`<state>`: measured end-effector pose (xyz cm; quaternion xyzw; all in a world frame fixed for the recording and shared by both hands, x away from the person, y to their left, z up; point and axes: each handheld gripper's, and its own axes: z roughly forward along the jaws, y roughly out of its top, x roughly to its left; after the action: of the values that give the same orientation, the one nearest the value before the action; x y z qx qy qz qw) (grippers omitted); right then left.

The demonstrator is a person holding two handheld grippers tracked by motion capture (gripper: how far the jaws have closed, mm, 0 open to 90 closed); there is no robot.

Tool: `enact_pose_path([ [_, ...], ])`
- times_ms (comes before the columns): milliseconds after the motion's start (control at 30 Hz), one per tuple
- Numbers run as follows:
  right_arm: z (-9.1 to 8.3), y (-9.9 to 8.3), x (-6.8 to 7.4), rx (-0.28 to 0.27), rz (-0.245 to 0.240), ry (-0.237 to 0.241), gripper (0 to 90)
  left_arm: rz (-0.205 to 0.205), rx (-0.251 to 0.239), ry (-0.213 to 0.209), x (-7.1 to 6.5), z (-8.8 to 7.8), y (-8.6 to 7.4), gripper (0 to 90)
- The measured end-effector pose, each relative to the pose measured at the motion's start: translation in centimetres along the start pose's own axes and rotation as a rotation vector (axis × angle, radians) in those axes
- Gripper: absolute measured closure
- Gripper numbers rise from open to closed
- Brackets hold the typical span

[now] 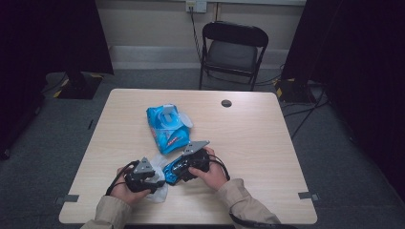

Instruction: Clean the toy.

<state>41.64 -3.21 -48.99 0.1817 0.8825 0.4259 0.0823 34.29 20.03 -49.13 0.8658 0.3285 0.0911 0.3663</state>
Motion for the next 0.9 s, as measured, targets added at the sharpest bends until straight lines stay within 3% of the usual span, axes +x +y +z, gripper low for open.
enact_pose_path([
  [100,0.0,0.0,0.0,-0.001,0.002,-0.002,9.7,-0.034,0.030,-0.014,-0.4,-0.3,0.2,76.8],
  [200,0.0,0.0,0.0,-0.001,0.003,-0.003,9.7,-0.039,0.046,-0.021,-1.0,-0.4,0.3,82.3],
  [400,0.0,0.0,0.0,-0.004,0.002,-0.002,9.6,-0.047,0.036,-0.078,-2.4,0.1,0.8,84.3],
  [633,0.0,0.0,0.0,-0.005,0.002,-0.003,9.7,-0.021,0.038,-0.143,-4.4,1.4,1.8,84.5],
  [800,0.0,-0.1,0.0,-0.009,0.003,-0.003,9.6,-0.025,0.013,-0.141,-4.1,0.4,2.2,84.5],
  [900,0.0,-0.1,0.1,-0.011,0.004,-0.003,9.7,-0.060,-0.021,-0.099,-2.7,-1.4,2.0,84.5],
])
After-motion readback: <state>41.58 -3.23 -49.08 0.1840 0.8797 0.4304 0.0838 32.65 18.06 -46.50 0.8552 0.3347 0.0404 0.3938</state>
